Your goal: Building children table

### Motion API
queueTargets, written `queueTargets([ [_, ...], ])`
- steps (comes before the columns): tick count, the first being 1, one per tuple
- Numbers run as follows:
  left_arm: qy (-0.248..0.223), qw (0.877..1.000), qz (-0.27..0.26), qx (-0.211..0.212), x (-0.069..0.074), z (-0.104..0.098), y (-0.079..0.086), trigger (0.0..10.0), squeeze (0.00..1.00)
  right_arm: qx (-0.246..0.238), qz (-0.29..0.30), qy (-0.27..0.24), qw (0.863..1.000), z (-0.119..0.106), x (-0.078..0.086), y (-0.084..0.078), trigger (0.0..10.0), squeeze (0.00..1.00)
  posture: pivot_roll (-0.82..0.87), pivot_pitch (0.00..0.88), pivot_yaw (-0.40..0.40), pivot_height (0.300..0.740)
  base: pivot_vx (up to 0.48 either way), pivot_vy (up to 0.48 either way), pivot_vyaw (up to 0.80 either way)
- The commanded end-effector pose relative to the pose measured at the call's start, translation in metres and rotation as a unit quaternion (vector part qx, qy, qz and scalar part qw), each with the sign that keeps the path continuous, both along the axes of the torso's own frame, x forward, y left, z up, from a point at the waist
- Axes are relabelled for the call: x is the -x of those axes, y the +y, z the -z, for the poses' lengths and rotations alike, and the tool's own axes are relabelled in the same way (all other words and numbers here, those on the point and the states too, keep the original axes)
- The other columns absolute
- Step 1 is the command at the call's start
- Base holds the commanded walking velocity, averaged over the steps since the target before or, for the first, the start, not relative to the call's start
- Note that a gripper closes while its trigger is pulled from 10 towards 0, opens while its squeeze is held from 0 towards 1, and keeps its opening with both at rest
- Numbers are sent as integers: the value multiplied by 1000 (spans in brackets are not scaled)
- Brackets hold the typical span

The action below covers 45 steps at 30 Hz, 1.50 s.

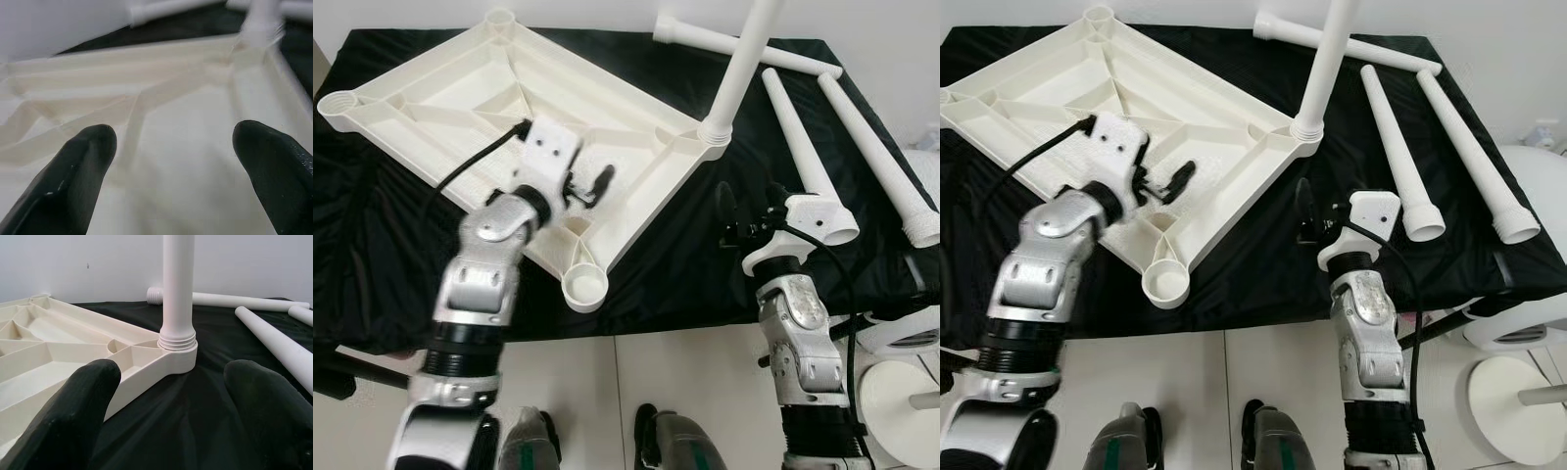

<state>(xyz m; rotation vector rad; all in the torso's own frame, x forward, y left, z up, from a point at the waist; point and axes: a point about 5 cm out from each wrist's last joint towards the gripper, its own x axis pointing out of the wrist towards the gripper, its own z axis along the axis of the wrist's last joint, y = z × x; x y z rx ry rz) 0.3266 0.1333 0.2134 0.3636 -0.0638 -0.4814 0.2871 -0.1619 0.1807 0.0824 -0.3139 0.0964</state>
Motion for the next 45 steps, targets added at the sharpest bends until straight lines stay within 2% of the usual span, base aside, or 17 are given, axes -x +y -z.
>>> queueTargets([
  [1, 2, 999, -34, -26, 0, 8, 9, 10000, 0, 4, 1, 8, 1000, 4, -2, -2, 10000, 0, 18, 118, -60, 740, 0, 0, 0],
  [7, 32, 995, -72, -63, -2, 17, 28, 10000, 0, 6, 9, 14, 1000, 8, -4, -3, 10000, 0, 24, 123, -65, 740, 0, 0, 0],
  [12, 31, 993, -78, -81, -2, 18, 30, 10000, 0, 6, 10, 13, 1000, 7, -5, -3, 10000, 0, 23, 126, -66, 740, 0, 0, 0],
  [18, 26, 988, -88, -123, -5, 17, 36, 10000, 0, 4, 14, 9, 1000, 6, -8, -4, 10000, 0, 19, 130, -66, 740, 0, 0, 0],
  [24, 28, 984, -77, -157, -6, 20, 34, 10000, 0, 4, 16, 6, 1000, 5, -9, -4, 10000, 0, 18, 134, -63, 740, 0, 0, 0],
  [28, 30, 980, -54, -188, -6, 25, 26, 10000, 0, 3, 17, 4, 1000, 4, -9, -4, 10000, 0, 15, 136, -61, 740, 0, 0, 0],
  [30, 28, 977, -26, -208, -5, 28, 16, 10000, 0, 4, 22, 9, 1000, 4, -10, -4, 10000, 0, 11, 138, -58, 740, 0, 0, 0],
  [31, 28, 977, -26, -208, -5, 28, 16, 10000, 0, 4, 22, 9, 1000, 4, -10, -4, 10000, 0, 11, 138, -58, 740, 0, 0, 0],
  [33, 26, 977, -1, -214, -5, 29, 6, 10000, 0, 4, 33, 19, 999, 6, -12, -4, 10000, 0, 9, 140, -56, 740, 0, 0, 0],
  [35, 25, 978, 19, -206, -4, 29, -5, 10000, 0, 7, 54, 34, 998, 10, -14, -6, 10000, 0, 7, 140, -52, 740, 0, 0, 0],
  [43, 21, 979, 48, -197, -2, 29, -24, 10000, 0, 8, 94, 52, 994, 16, -18, -10, 10000, 0, 6, 141, -45, 740, 0, 0, 0],
  [45, 18, 980, 63, -189, -1, 27, -35, 10000, 0, 7, 108, 59, 992, 18, -19, -12, 10000, 0, 7, 142, -44, 740, 0, 0, 0],
])
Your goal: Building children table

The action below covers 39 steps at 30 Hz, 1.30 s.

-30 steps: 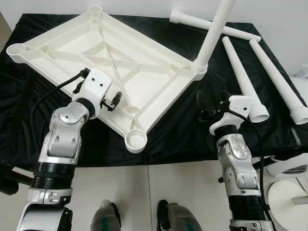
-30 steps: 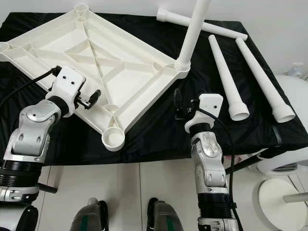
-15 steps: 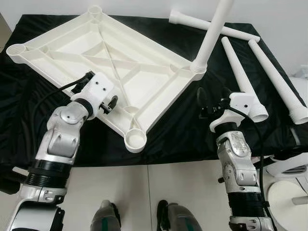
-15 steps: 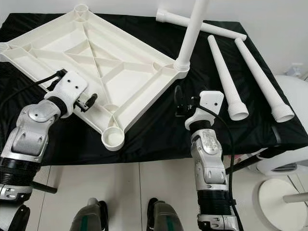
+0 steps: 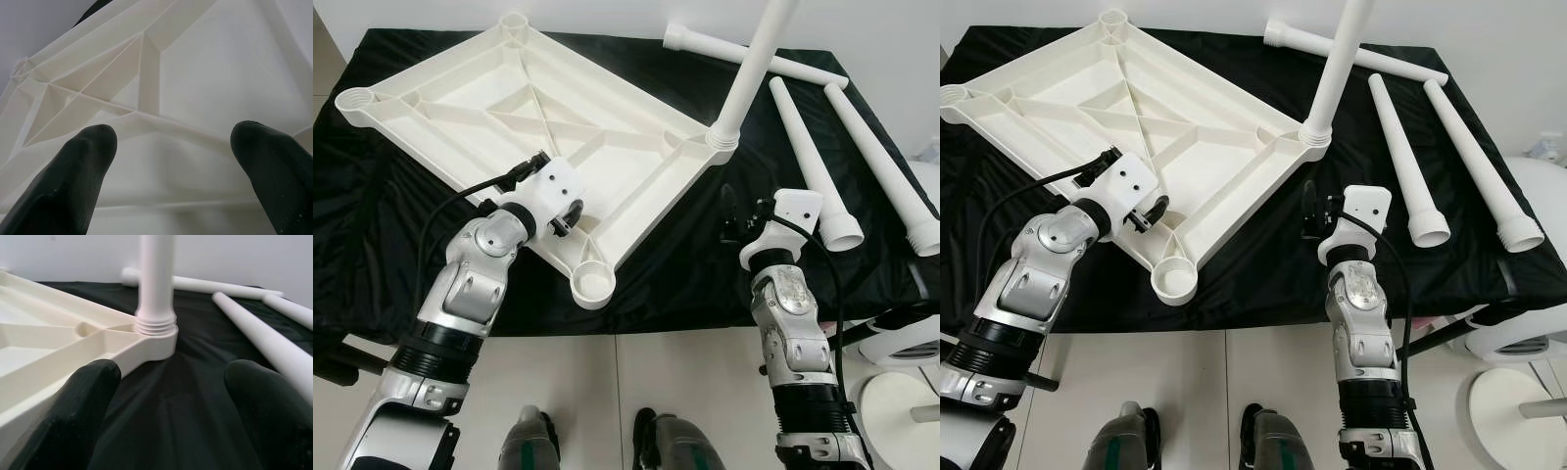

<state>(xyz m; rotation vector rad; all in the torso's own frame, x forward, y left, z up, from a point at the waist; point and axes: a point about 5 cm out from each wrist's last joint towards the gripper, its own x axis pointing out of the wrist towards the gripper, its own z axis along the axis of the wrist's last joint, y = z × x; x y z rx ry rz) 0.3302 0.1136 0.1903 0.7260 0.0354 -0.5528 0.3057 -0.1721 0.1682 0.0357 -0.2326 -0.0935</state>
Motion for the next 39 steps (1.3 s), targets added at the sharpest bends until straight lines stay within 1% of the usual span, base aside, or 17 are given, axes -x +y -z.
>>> queueTargets([
  [1, 15, 999, 33, -3, 2, 4, -15, 10000, 0, -5, 13, 15, 1000, 6, -1, -2, 10000, 0, 7, 142, -44, 740, 0, 0, 0],
  [9, 7, 999, 54, 5, 0, -1, -33, 10000, 0, -4, 25, 22, 999, 8, -1, -3, 10000, 0, 1, 144, -37, 740, 0, 0, 0],
  [15, 4, 998, 54, 11, -1, -4, -36, 10000, 0, -6, 30, 24, 999, 9, -1, -4, 10000, 0, -2, 144, -34, 740, 0, 0, 0],
  [17, -1, 999, 49, 9, -3, -8, -32, 10000, 0, -6, 31, 24, 999, 9, -1, -4, 10000, 0, 0, 144, -32, 740, 0, 0, 0],
  [18, -13, 999, 31, 0, -8, -18, -17, 10000, 0, -7, 32, 24, 999, 10, 0, -3, 10000, 0, 5, 142, -31, 740, 0, 0, 0],
  [19, -20, 1000, 23, -5, -10, -23, -9, 10000, 0, -7, 32, 25, 999, 10, 0, -2, 10000, 0, 6, 142, -31, 740, 0, 0, 0],
  [20, -20, 1000, 23, -5, -10, -23, -9, 10000, 0, -7, 32, 25, 999, 10, 0, -2, 10000, 0, 6, 142, -31, 740, 0, 0, 0],
  [22, -18, 1000, 16, -6, -10, -29, 3, 10000, 0, -7, 32, 25, 999, 11, 0, -1, 10000, 0, 11, 143, -32, 740, 0, 0, 0],
  [24, -15, 1000, 15, -16, -10, -29, 10, 10000, 0, -7, 31, 26, 999, 11, 0, -1, 10000, 0, 12, 142, -32, 740, 0, 0, 0],
  [25, -15, 1000, 15, -16, -10, -29, 10, 10000, 0, -7, 31, 26, 999, 11, 0, -1, 10000, 0, 12, 142, -32, 740, 0, 0, 0],
  [27, -5, 999, 17, -47, -8, -27, 23, 10000, 0, -7, 30, 27, 999, 12, 0, -1, 10000, 0, 16, 142, -35, 740, 0, 0, 0],
  [28, -5, 999, 17, -47, -8, -27, 23, 10000, 0, -7, 30, 27, 999, 12, 0, -1, 10000, 0, 16, 142, -35, 740, 0, 0, 0],
  [30, 7, 998, 7, -62, -8, -22, 32, 10000, 0, -6, 28, 28, 999, 12, 0, 0, 10000, 0, 19, 142, -37, 740, 0, 0, 0],
  [33, 12, 997, 10, -76, -7, -18, 34, 10000, 0, -5, 27, 28, 999, 12, 0, 0, 10000, 0, 18, 142, -37, 740, 0, 0, 0],
  [35, 21, 995, 8, -101, -6, -13, 38, 10000, 0, -4, 27, 27, 999, 12, 0, 0, 10000, 0, 11, 142, -35, 740, 0, 0, 0],
  [37, 21, 995, 8, -101, -6, -13, 38, 10000, 0, -4, 27, 27, 999, 12, 0, 0, 10000, 0, 11, 142, -35, 740, 0, 0, 0],
  [39, 24, 991, 9, -129, -5, -11, 44, 10000, 0, -2, 29, 27, 999, 12, 1, -1, 10000, 0, 6, 141, -34, 740, 0, 0, 0],
])
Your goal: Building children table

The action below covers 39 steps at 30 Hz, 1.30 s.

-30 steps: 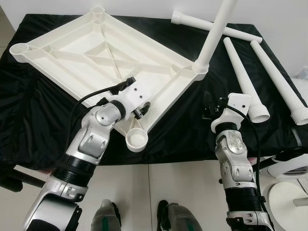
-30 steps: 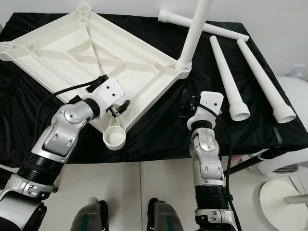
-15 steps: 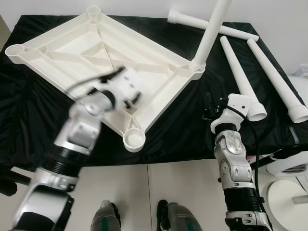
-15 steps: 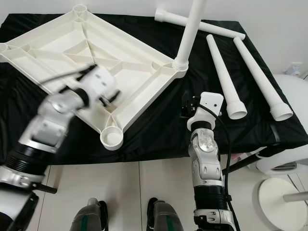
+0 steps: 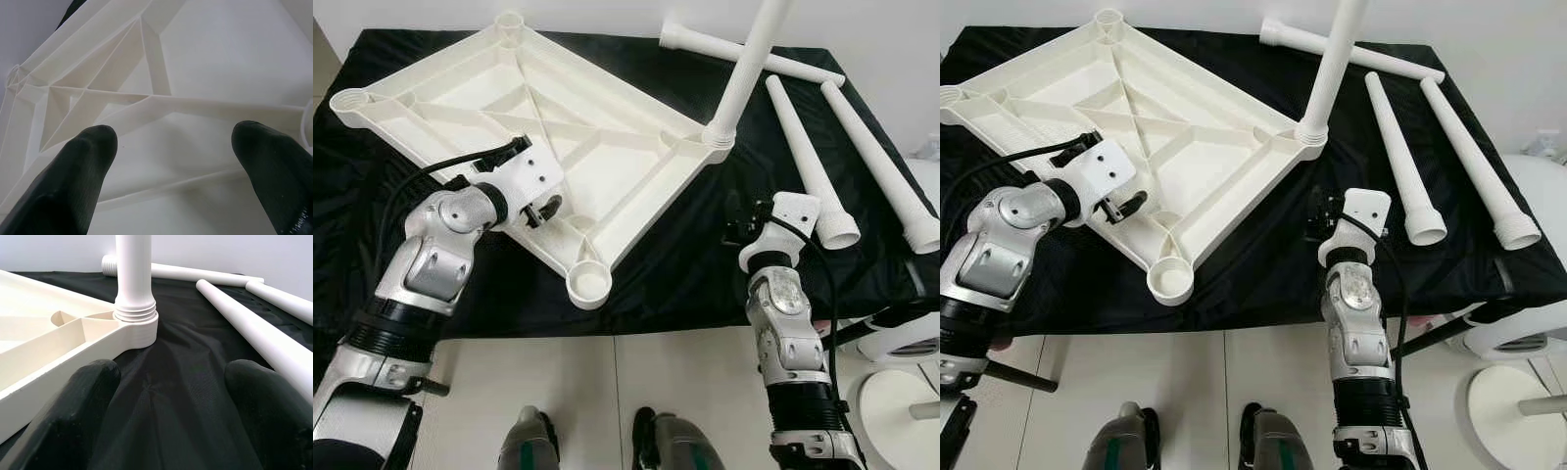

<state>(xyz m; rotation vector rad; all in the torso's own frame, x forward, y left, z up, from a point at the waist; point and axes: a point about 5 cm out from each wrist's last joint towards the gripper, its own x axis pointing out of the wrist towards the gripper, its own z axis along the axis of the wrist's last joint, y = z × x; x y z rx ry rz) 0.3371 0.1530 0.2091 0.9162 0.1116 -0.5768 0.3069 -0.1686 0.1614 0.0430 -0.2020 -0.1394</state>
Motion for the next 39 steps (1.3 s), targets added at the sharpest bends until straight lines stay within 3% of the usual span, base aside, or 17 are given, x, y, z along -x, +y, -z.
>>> queueTargets([
  [1, 20, 999, 0, -35, 3, 9, 9, 10000, 0, 6, 8, 13, 1000, 5, 4, -5, 10000, 0, 5, 141, -34, 740, 0, 0, 0],
  [11, 46, 998, 1, -46, 10, 4, 29, 10000, 0, 10, 6, 15, 1000, 7, 5, -6, 10000, 0, 9, 142, -39, 740, 0, 0, 0],
  [17, 77, 994, 41, -67, 20, 11, 29, 10000, 0, 16, -1, 11, 1000, 4, 4, -4, 10000, 0, 10, 147, -42, 740, 0, 0, 0],
  [24, 84, 993, 53, -62, 22, 15, 23, 10000, 0, 29, -41, 19, 999, 8, 5, 6, 10000, 0, 8, 151, -43, 740, 0, 0, 0],
  [31, 89, 991, 85, -46, 24, 21, -1, 10000, 0, 36, -88, 36, 995, 13, 6, 16, 10000, 0, 6, 154, -42, 740, 0, 0, 0],
  [32, 92, 990, 100, -39, 25, 23, -11, 10000, 0, 38, -92, 44, 994, 15, 6, 18, 10000, 0, 5, 156, -41, 740, 0, 0, 0],
  [39, 88, 986, 142, -25, 25, 24, -39, 10000, 0, 41, -76, 49, 995, 16, 4, 15, 10000, 0, 2, 155, -35, 740, 0, 0, 0],
])
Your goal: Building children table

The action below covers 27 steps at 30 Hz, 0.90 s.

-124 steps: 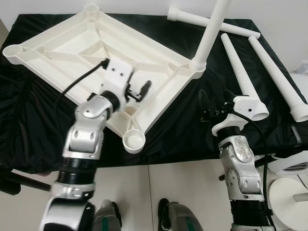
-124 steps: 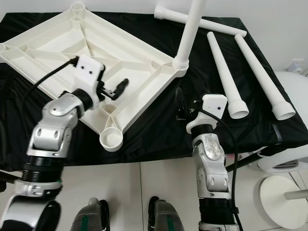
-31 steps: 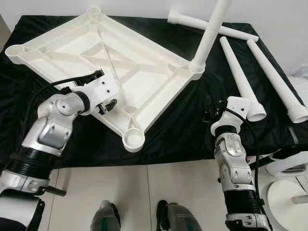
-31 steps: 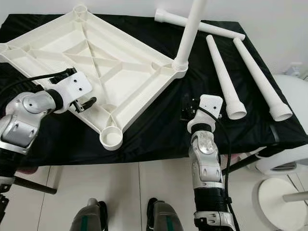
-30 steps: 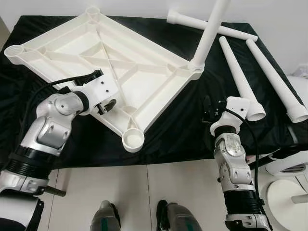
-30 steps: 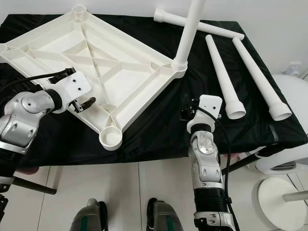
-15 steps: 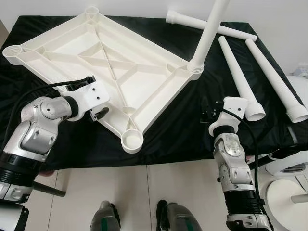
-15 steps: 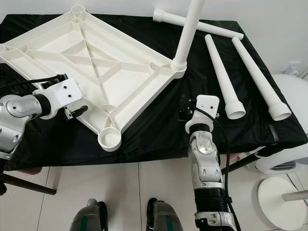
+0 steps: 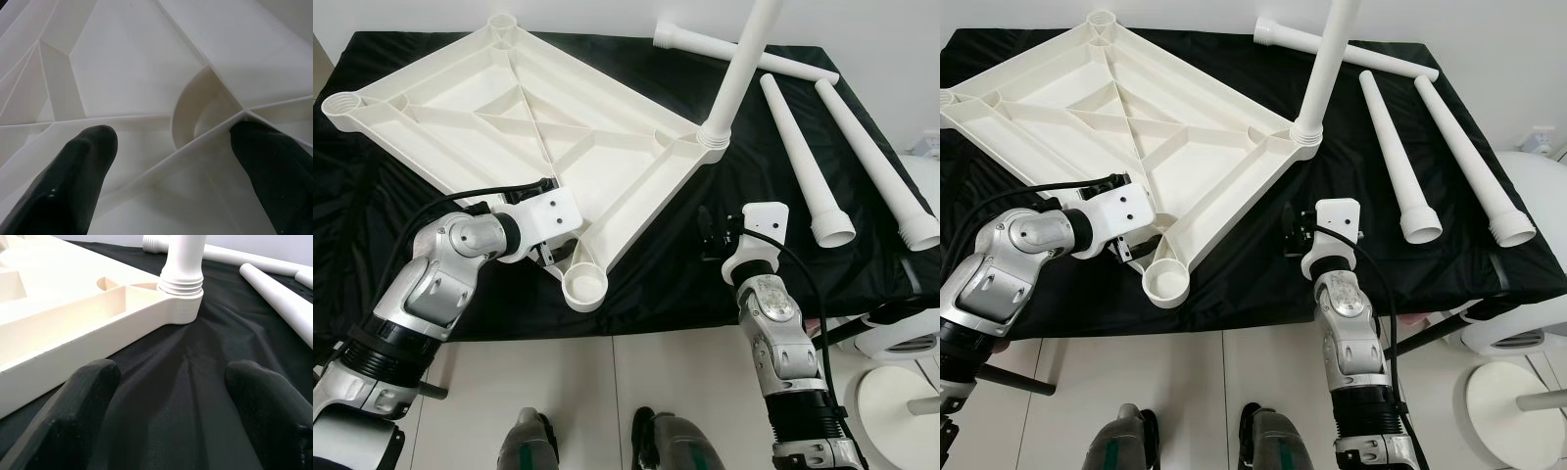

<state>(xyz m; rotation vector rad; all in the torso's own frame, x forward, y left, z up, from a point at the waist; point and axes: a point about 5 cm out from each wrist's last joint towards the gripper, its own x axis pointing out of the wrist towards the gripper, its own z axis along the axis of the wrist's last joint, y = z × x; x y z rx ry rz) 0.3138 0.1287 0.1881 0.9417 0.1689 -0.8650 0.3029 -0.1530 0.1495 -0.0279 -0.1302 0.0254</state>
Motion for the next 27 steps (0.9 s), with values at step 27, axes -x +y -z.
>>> queueTargets([
  [27, -15, 997, 60, 55, -7, -10, -63, 10000, 0, -9, 155, -3, 988, 2, -7, -38, 10000, 0, 6, 154, -33, 740, 0, 0, 0],
])
